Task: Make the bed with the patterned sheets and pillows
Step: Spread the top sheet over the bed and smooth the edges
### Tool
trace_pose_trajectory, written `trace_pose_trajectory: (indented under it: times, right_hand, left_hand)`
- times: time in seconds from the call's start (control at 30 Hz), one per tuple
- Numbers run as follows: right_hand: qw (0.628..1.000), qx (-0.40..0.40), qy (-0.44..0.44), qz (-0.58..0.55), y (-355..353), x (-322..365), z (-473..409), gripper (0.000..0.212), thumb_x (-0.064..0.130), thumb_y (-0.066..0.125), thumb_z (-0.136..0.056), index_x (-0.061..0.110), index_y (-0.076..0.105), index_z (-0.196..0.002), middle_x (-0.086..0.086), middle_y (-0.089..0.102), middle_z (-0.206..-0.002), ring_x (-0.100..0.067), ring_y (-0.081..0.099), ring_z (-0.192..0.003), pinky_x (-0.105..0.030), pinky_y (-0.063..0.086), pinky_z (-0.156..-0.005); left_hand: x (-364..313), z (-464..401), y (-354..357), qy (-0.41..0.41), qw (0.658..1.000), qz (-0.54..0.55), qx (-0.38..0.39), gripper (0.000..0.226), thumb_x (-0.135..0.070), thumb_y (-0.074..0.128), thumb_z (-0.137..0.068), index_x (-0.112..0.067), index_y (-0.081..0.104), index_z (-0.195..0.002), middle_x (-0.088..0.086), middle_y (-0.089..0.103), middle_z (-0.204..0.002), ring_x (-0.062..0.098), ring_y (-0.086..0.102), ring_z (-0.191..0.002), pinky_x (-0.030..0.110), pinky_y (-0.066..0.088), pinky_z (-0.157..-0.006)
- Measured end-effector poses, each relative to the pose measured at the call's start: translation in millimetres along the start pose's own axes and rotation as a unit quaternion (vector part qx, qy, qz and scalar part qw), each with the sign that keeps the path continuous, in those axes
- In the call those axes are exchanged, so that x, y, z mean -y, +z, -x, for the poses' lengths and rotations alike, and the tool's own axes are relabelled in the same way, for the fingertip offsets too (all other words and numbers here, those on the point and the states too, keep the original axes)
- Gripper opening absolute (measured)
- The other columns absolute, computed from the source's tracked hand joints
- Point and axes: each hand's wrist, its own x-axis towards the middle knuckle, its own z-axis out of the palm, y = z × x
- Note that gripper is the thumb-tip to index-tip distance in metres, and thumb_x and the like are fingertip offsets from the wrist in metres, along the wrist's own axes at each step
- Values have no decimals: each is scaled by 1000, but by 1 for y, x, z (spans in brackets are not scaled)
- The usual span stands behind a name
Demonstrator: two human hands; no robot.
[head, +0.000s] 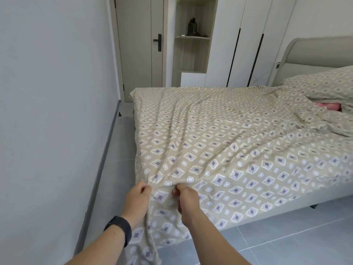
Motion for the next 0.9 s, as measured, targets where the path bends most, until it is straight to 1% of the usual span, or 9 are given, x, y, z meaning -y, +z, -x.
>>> trace_pose_trajectory:
  times: [0.1,0.17,0.27,0.37,0.47,0.6,0.7,0.77,0.9]
  right_hand:
    - [999,16,-28,13,7,6,8,31,37,67,-93,7,70,-84,0,65,-67,-14,50,-56,-27,38,-61]
    - [998,21,-52,33,9,9,13,35,41,66,-95,9,69,-82,-1,65,-66,-14,53,-58,-25,41,-61]
    - [999,23,-46,5,8,16,21,18,16,55,-97,10,64,-82,-5,60,-71,-8,49,-47,-16,37,-45]
    - [998,27,-59,1,1,18,24,18,8,50,-95,9,64,-83,-4,56,-72,-6,41,-41,-15,31,-39]
    - [998,24,-48,21,-4,17,28,22,19,55,-96,11,61,-76,-3,56,-71,-9,36,-42,-19,29,-42]
    - [998,39,4,38,-7,11,30,51,57,60,-94,8,72,-94,1,66,-74,-11,32,-47,-23,24,-47]
    - [999,20,4,40,-10,6,26,54,59,61,-93,7,70,-104,-3,74,-94,-13,35,-49,-25,29,-47]
    - [999,3,6,37,-13,3,20,51,58,61,-94,9,69,-105,-4,73,-101,-16,39,-55,-25,32,-49]
    - [999,-25,22,8,-18,1,9,48,54,62,-95,7,68,-92,-6,67,-81,-18,42,-55,-25,31,-47]
  left_hand:
    - [-11,2,-6,15,1000,20,-7,27,-11,49,-98,-12,41,-72,5,39,-70,19,37,-67,34,29,-63]
    - [-21,2,-8,9,998,58,-21,26,-10,49,-96,-15,39,-72,5,37,-70,19,35,-68,34,28,-65]
    - [-33,2,-21,-28,987,146,-54,24,-10,49,-93,-16,38,-72,6,36,-73,19,34,-70,35,27,-67]
    - [-28,2,-38,-42,985,163,-41,29,-21,52,-87,-25,35,-65,4,37,-71,20,35,-70,37,29,-70]
    - [-18,6,-49,-57,987,145,-31,23,-31,52,-81,-26,38,-63,6,45,-71,21,43,-70,39,35,-70]
    - [-10,13,-58,-46,985,146,-86,27,-22,49,-87,-20,39,-62,6,45,-66,22,43,-67,37,35,-68]
    - [-5,16,-68,-53,979,132,-144,24,-17,48,-91,-9,49,-69,9,54,-69,24,49,-67,36,39,-67]
    - [3,16,-72,-49,984,103,-139,25,-15,49,-93,-8,50,-69,7,53,-68,23,47,-66,35,36,-66]
    - [12,15,-65,-71,984,72,-145,28,-21,50,-91,1,51,-73,11,53,-71,24,47,-68,35,34,-66]
